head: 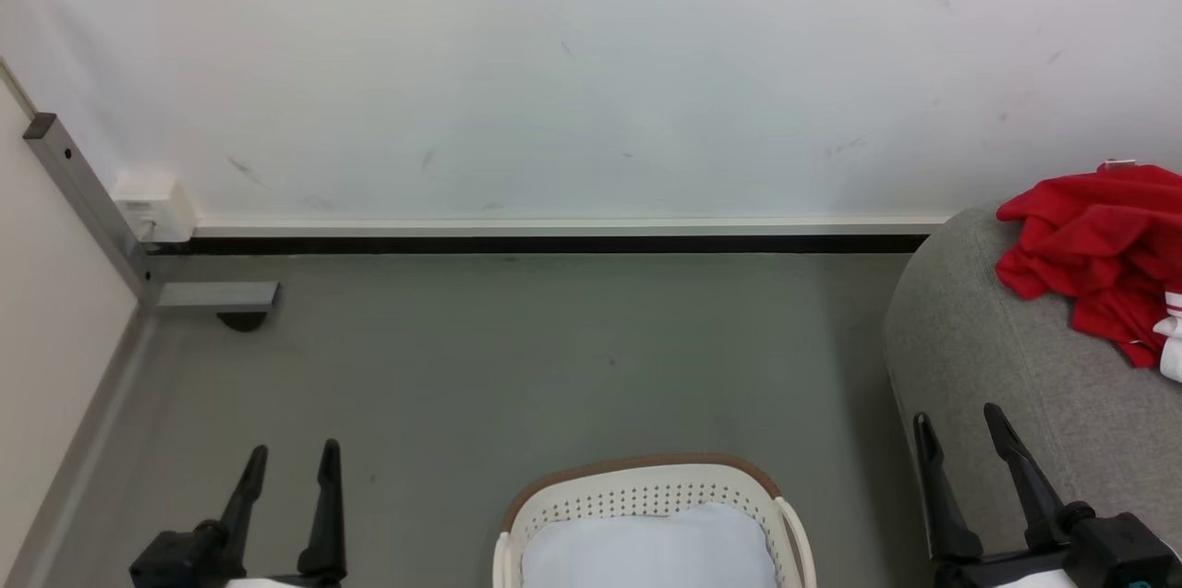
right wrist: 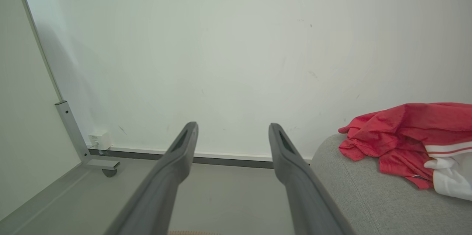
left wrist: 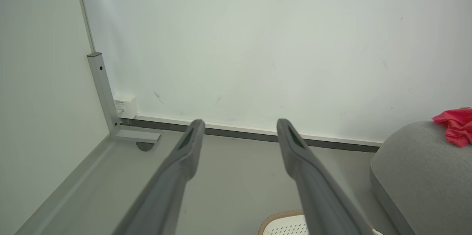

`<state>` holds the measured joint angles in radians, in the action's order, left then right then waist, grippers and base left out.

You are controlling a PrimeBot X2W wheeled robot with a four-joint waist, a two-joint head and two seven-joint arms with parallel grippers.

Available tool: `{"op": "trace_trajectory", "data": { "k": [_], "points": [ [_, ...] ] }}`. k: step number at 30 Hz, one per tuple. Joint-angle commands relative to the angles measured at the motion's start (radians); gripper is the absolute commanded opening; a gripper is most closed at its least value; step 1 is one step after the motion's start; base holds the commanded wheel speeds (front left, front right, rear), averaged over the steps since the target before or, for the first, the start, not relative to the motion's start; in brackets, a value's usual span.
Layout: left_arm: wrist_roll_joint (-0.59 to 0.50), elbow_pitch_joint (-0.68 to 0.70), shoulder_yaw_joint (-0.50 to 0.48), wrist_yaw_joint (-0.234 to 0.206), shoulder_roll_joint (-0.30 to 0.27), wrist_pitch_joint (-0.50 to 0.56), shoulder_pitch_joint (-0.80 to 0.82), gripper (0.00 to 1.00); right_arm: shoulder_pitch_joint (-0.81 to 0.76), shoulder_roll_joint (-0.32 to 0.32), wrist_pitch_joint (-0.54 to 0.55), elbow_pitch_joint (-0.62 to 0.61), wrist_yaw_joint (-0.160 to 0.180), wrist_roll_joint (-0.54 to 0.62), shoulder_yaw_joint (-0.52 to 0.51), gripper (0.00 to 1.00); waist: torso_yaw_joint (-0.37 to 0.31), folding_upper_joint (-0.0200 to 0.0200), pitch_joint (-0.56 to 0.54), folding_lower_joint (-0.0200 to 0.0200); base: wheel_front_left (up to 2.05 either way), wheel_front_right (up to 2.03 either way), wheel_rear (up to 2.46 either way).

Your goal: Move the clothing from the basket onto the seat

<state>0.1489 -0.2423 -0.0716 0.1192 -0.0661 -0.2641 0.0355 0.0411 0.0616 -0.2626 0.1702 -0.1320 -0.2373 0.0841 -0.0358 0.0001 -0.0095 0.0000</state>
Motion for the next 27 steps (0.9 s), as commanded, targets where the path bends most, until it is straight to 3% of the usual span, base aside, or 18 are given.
{"op": "trace_trajectory", "data": {
  "k": [1,7,8,11,27],
  "points": [
    [-0.006,0.0,-0.006,0.001,0.001,0.0,0.002,1.0,0.0,-0.002,-0.003,0.002,0.003,0.005,-0.005,1.0,-0.001,-0.0001,0.0,0.0,0.0,0.0,0.0],
    [-0.014,-0.008,-0.015,0.009,0.008,0.0,0.004,1.0,0.007,-0.007,-0.003,0.009,0.003,0.009,-0.01,1.0,-0.005,-0.0001,0.0,0.0,0.0,0.0,0.0],
    [-0.007,-0.007,-0.013,0.005,0.009,0.0,0.0,0.0,0.002,-0.005,0.0,0.006,0.0,0.003,-0.008,0.0,-0.005,-0.0001,0.0,0.0001,0.0,0.0,0.0],
    [0.004,-0.027,-0.017,0.004,0.015,0.006,-0.003,0.0,-0.008,-0.005,0.003,0.021,0.0,-0.007,-0.005,0.0,-0.005,-0.0001,0.0,0.0001,0.0,0.0,0.0],
    [0.315,-0.021,-0.023,0.006,0.014,0.087,0.015,0.0,0.011,0.004,0.072,0.031,0.0,-0.312,-0.033,0.0,0.0,-0.0001,0.002,0.0001,0.0,0.0,0.0]
  ]
}}
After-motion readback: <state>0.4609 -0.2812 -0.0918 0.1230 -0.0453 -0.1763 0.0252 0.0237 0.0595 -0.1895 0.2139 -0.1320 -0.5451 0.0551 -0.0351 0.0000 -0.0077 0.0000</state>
